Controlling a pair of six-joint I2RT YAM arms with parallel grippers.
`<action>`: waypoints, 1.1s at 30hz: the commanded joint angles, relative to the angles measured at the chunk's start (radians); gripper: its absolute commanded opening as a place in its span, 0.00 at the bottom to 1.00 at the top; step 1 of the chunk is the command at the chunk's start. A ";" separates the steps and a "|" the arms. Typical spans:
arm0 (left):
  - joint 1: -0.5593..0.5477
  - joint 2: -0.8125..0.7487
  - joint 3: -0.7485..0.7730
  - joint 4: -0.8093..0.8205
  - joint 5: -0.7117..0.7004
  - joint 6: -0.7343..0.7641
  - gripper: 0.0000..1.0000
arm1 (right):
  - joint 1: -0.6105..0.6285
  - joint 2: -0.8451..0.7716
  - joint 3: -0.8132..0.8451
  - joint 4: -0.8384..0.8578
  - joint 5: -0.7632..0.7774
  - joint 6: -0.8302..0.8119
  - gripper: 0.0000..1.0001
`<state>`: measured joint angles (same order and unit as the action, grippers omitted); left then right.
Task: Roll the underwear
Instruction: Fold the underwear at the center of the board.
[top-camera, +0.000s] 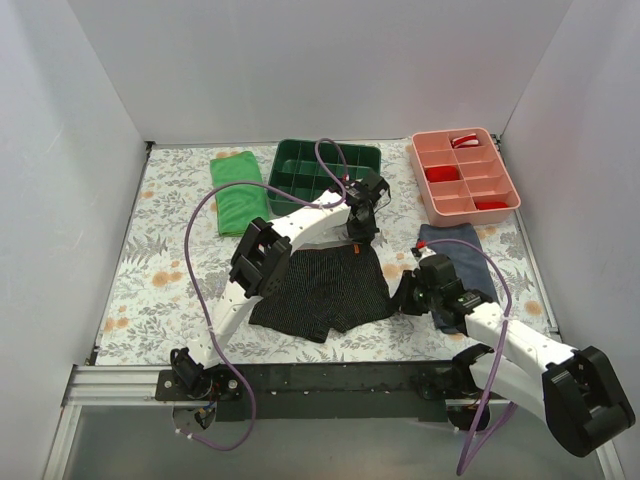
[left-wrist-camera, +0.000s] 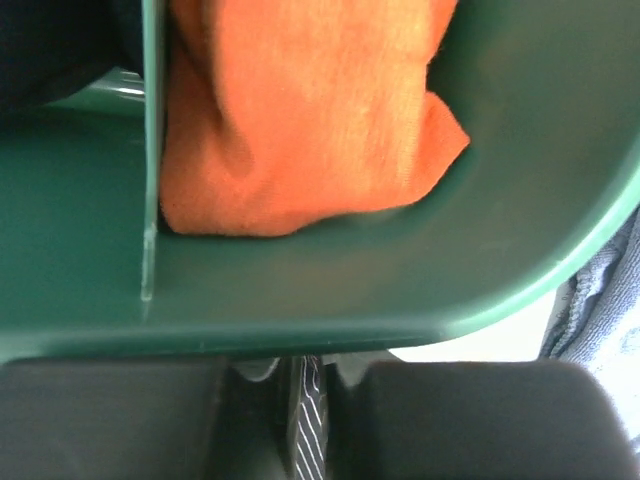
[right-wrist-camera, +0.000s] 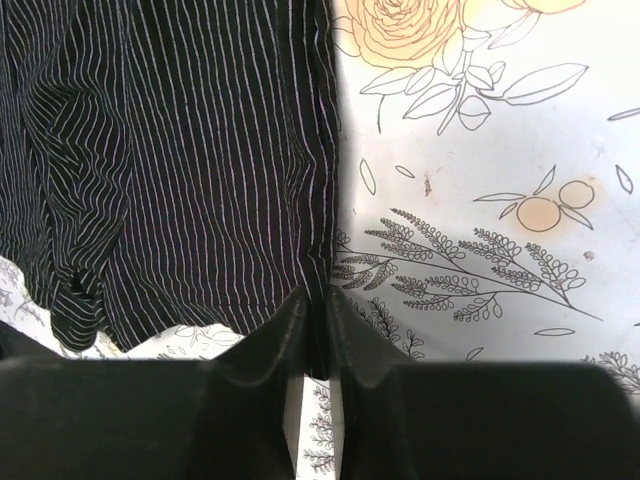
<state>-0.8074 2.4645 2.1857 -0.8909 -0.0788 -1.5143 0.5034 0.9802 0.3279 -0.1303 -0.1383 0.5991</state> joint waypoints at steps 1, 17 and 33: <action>-0.006 -0.019 0.019 -0.016 -0.019 0.006 0.00 | -0.005 -0.032 -0.013 0.004 -0.030 -0.022 0.12; -0.004 -0.219 -0.090 0.075 0.004 0.060 0.00 | -0.003 -0.183 0.112 -0.068 -0.106 -0.076 0.01; 0.065 -0.461 -0.392 0.162 -0.026 0.068 0.00 | 0.125 -0.066 0.284 -0.135 -0.093 -0.090 0.01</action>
<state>-0.7849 2.1029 1.8763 -0.7685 -0.0837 -1.4548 0.5751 0.8852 0.5282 -0.2436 -0.2558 0.5190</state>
